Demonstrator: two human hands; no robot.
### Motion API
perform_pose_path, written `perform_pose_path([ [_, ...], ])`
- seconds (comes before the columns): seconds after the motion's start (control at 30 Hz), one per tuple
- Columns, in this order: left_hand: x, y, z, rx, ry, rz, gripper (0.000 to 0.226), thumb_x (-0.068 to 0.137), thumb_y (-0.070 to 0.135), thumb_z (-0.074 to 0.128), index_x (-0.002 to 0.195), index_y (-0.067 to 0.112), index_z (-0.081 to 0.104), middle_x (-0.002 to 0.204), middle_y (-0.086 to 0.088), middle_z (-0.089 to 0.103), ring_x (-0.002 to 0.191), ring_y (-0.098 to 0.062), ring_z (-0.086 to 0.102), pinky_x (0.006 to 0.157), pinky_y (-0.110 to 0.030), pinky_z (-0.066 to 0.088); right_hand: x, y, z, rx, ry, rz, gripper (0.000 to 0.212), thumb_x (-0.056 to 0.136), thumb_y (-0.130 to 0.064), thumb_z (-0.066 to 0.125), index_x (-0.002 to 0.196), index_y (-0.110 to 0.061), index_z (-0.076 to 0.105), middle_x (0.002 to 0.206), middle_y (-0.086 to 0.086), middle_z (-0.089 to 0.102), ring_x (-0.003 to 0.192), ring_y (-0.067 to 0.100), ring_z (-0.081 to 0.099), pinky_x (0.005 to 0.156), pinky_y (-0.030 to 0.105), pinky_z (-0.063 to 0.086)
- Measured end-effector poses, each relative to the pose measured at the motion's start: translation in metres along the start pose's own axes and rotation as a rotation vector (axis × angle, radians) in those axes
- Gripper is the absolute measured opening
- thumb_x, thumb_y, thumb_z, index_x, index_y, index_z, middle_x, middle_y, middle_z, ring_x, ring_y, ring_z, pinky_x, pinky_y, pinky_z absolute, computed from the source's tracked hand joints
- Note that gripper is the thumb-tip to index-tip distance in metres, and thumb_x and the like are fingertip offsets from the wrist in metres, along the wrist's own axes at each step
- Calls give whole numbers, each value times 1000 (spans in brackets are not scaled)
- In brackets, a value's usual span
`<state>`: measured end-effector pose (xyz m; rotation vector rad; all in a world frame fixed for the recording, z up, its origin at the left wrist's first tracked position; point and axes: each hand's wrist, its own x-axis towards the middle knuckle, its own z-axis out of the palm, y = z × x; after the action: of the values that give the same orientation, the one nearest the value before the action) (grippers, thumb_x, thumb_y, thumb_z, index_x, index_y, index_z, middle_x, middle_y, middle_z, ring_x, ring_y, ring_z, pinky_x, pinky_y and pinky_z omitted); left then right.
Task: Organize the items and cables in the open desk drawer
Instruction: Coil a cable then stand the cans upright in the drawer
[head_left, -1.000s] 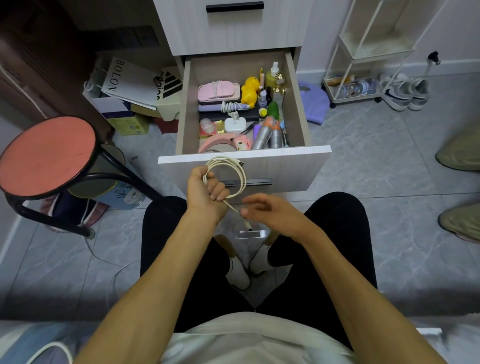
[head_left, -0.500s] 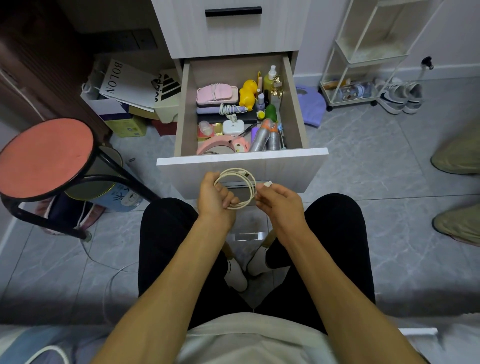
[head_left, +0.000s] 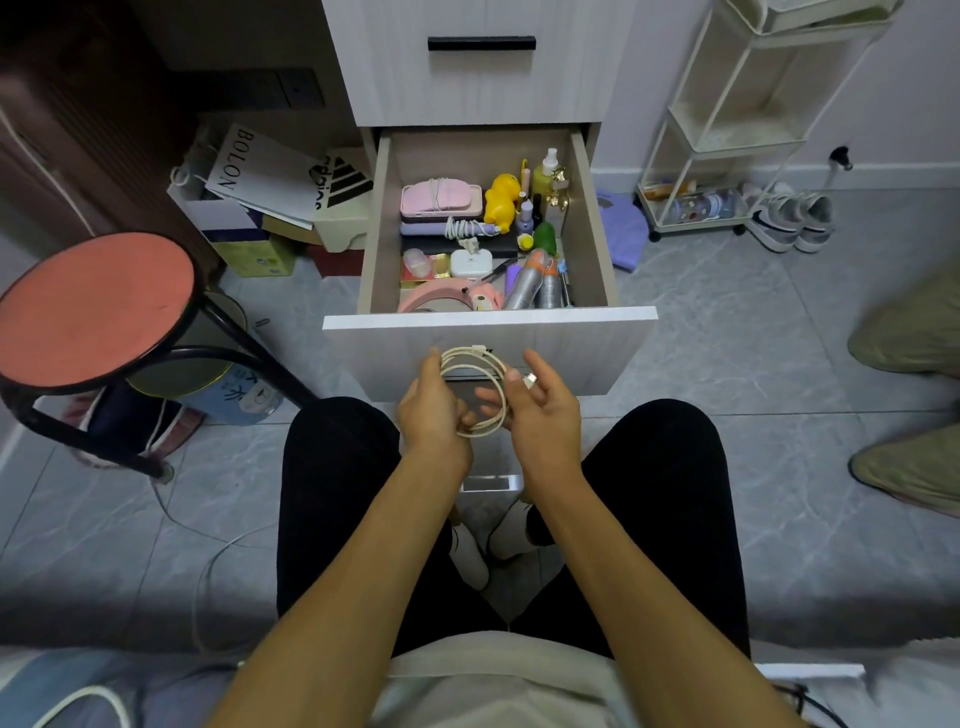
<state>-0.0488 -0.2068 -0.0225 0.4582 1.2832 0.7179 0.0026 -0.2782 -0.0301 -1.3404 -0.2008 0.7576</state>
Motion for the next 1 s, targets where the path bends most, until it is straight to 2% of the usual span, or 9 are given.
perform_pose_path([
  [0.07,-4,1,1,13,15,0,36,92,40,58,66,16,50,39,3,28,34,-10,26,41,-21,28,-1,0,3,30,-12,70,40,97,-19,58,134,-15,44,75,1,73,65,15,68,73,36,58],
  [0.17,-4,0,-3,10,-12,-32,40,92,38,58,62,16,44,40,4,25,33,-9,23,37,-19,25,-2,-2,5,96,-60,168,28,95,-16,61,119,-3,57,59,0,57,52,13,48,54,30,46],
  [0.23,-1,1,-9,15,-155,-77,38,93,33,56,61,17,43,44,3,23,32,-9,20,35,-19,24,2,-5,1,-10,-102,166,19,97,-19,58,101,-2,64,52,-4,40,48,10,36,48,27,37],
  [0.33,2,13,-20,128,-452,-202,48,94,34,47,50,18,37,37,2,22,31,-12,20,43,-22,35,9,-15,-6,-158,-112,162,24,97,-24,57,76,-13,63,48,-7,31,43,10,29,45,26,32],
  [0.47,1,24,-18,344,-536,-248,59,97,46,42,47,15,39,35,2,22,30,-12,21,50,-27,37,9,-20,-7,-212,-102,243,31,95,-31,58,70,-13,56,44,-6,31,41,11,27,42,24,28],
  [0.57,1,25,-16,374,-482,-197,50,93,35,51,50,16,35,37,2,22,30,-12,18,40,-22,32,7,-25,0,-157,-39,345,39,92,-40,59,65,-14,52,44,-3,29,40,12,26,42,25,25],
  [0.77,0,15,-21,341,-374,-67,40,85,21,62,50,18,43,42,3,23,34,-13,18,42,-24,30,9,-25,7,-95,95,407,35,86,-47,64,75,-15,54,46,-4,30,40,10,27,40,25,24],
  [0.9,-1,13,-23,336,-468,-63,46,88,22,58,45,20,45,41,3,22,35,-13,18,42,-24,30,11,-22,1,-91,6,413,32,87,-45,65,79,-15,59,47,-3,33,41,10,26,38,23,22],
  [1.0,2,18,-28,369,-544,-83,37,94,27,54,60,13,52,40,3,26,33,-10,21,39,-22,31,13,-23,-2,-100,-74,423,31,89,-37,66,69,-16,53,46,-4,29,39,10,24,37,22,21],
])
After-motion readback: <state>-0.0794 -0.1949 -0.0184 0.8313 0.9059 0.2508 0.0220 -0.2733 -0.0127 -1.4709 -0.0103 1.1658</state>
